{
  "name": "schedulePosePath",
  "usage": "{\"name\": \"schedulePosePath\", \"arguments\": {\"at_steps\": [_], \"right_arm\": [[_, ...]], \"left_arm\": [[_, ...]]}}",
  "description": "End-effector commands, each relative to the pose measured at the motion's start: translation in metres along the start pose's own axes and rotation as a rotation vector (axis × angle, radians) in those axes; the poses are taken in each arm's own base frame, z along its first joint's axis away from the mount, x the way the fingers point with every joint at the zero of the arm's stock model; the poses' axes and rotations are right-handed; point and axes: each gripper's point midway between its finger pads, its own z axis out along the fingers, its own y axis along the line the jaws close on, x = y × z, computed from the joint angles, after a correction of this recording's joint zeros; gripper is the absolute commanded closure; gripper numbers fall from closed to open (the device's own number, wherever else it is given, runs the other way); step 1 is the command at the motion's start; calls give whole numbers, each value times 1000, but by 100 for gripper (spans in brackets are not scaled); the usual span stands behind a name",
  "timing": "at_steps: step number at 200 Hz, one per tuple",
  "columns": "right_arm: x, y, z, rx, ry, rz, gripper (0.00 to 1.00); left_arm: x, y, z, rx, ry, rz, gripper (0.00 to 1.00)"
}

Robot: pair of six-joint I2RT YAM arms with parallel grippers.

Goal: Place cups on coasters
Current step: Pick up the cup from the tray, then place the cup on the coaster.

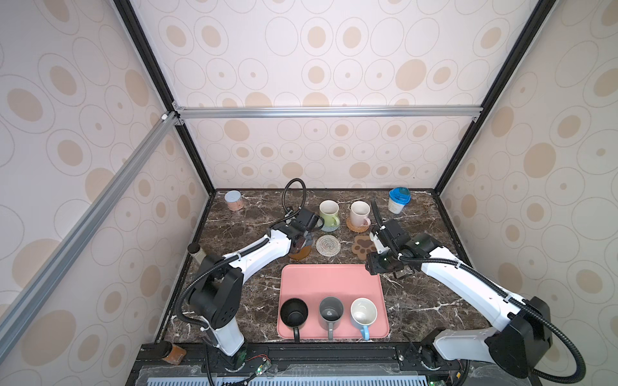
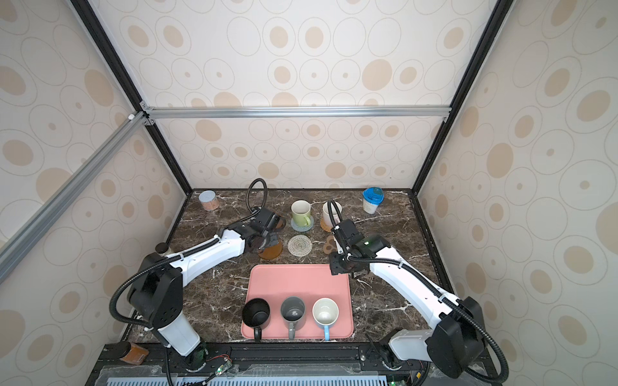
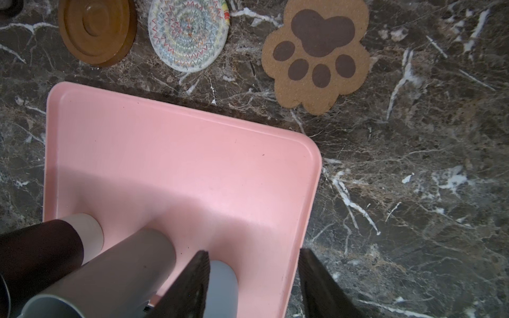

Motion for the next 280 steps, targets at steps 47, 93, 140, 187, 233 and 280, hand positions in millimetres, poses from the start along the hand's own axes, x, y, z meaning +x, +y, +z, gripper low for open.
{"name": "schedulePosePath", "arguments": {"at_steps": [47, 93, 140, 187, 233, 280], "right_arm": [[4, 2, -6, -12, 7, -68, 44], [8, 0, -9, -5, 13, -80, 44], [10, -3, -11, 5, 14, -86, 44], [10, -4, -12, 14, 13, -90, 44], [10, -5, -12, 16, 14, -86, 44], [10, -6, -12, 21, 14, -82, 44]], "left_arm": [[-67, -32, 31, 5, -120, -136, 91], [-82, -42, 61, -32, -110, -164, 91], [-87, -42, 76, -51, -116, -199, 91], [-87, -34, 82, -77, -115, -204, 91], [-83, -30, 87, -89, -104, -198, 91], [-76, -30, 93, -86, -86, -189, 91]]}}
